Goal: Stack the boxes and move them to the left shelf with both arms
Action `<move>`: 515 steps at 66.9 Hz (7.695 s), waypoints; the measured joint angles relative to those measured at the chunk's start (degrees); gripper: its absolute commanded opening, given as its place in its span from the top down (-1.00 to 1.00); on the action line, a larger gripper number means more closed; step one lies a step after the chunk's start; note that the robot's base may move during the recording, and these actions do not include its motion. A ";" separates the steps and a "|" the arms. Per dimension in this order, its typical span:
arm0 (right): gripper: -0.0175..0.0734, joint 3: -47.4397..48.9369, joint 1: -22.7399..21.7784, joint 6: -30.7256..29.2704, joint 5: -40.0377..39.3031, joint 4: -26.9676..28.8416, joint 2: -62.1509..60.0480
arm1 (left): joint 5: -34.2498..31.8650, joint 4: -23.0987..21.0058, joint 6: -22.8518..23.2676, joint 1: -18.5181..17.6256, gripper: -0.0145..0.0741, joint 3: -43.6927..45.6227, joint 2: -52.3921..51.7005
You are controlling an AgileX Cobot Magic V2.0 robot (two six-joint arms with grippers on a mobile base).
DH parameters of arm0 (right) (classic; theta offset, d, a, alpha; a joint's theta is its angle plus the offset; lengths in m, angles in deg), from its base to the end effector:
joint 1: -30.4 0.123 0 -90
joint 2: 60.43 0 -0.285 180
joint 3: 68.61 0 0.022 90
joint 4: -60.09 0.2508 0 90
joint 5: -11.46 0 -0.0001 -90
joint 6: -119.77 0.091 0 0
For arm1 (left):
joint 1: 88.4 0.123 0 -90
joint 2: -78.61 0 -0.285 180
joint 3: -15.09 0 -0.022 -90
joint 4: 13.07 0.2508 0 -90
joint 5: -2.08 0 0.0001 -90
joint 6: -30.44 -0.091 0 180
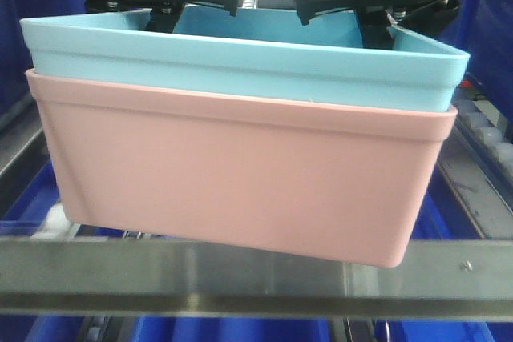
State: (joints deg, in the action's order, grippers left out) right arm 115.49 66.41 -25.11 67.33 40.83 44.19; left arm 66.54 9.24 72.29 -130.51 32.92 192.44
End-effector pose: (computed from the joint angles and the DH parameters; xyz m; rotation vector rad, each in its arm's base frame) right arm 0.3056 0.1913 0.2953 -0.1930 2.6206 -0.0233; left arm 0.3161 -0.2437 0.2997 0.1493 2.6345 0.0737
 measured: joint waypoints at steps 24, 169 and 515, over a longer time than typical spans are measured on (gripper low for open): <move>0.49 0.00 0.00 0.00 -0.02 -0.36 -0.02 | -0.14 0.00 0.00 0.00 0.68 0.00 0.00; 0.49 6.87 0.27 -4.10 -3.75 -4.80 0.58 | -0.78 0.91 0.42 4.05 0.68 0.30 -2.62; 0.49 -51.56 1.59 -2.69 -45.97 -9.77 -61.31 | -48.34 -19.91 -34.74 -12.64 0.65 -72.19 -78.46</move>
State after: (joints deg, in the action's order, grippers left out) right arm 63.93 68.00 -27.80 21.36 31.06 -17.12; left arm 18.20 -10.67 37.55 -143.15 -39.28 113.98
